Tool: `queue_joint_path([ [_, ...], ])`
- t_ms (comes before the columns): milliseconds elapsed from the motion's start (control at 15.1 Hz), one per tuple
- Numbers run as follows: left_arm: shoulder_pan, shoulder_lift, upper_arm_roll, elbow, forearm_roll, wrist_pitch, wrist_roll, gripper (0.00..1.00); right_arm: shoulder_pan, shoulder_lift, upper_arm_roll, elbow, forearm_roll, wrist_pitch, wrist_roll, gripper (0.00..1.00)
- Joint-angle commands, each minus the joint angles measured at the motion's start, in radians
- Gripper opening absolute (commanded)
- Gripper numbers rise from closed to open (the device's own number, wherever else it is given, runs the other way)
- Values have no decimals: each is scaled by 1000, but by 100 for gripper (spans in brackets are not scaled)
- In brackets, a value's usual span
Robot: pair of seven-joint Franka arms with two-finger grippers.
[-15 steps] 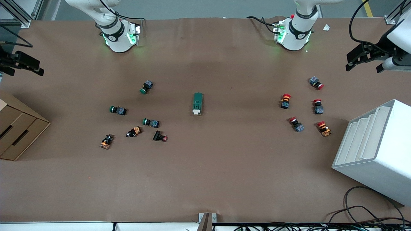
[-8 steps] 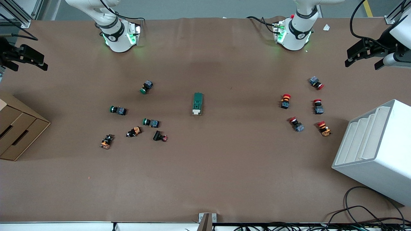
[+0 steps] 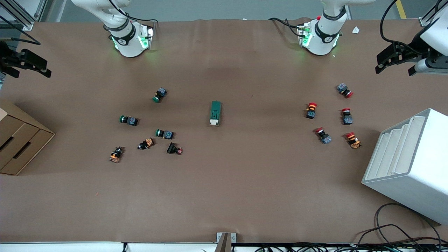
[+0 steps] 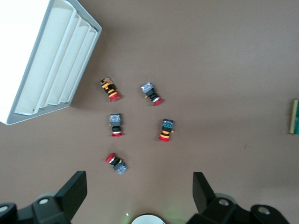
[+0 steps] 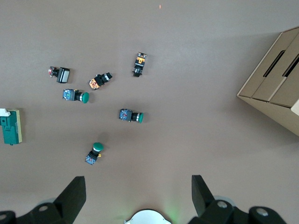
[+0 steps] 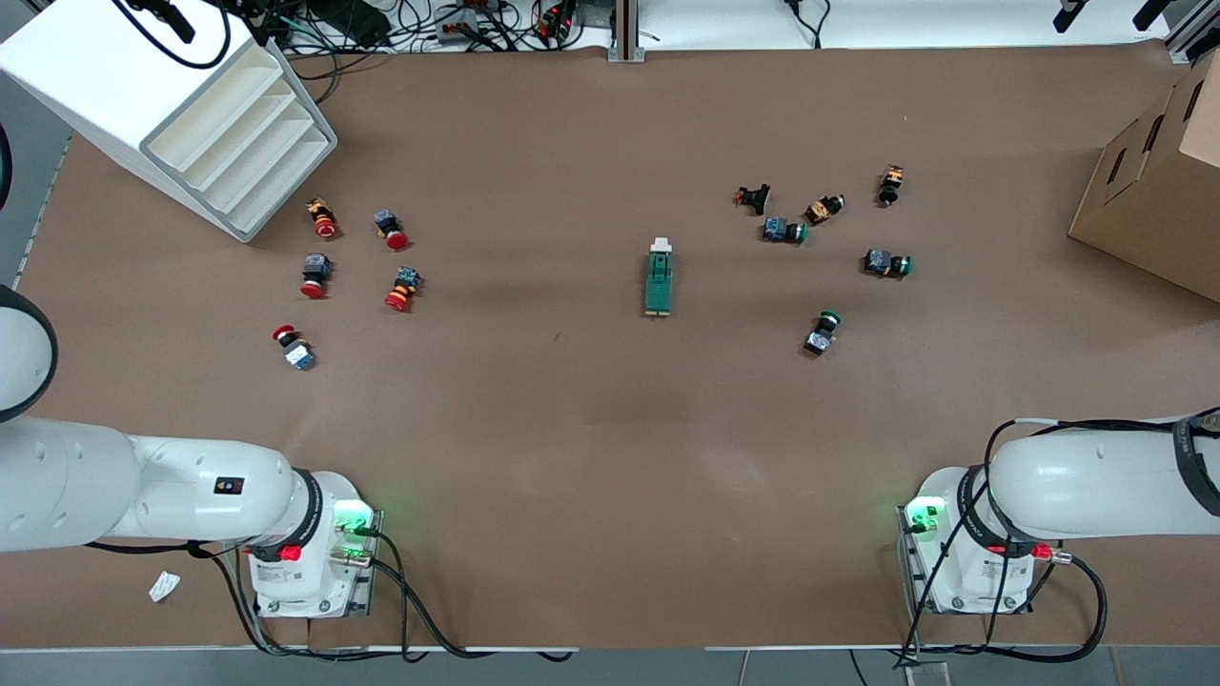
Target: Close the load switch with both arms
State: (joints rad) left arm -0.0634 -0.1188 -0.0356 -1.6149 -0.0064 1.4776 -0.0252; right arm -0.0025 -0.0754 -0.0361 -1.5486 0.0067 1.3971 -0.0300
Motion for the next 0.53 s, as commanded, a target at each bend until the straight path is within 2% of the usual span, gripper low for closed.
queue_joint_path([
  [0,-3,-13,-15,3,29,-3,-54,100,-28,-23,19,-22,-2,9,-1,100],
  [464,-1,-19,-10,3,20,-3,-30,100,-25,-23,19,-22,9,13,-1,100],
])
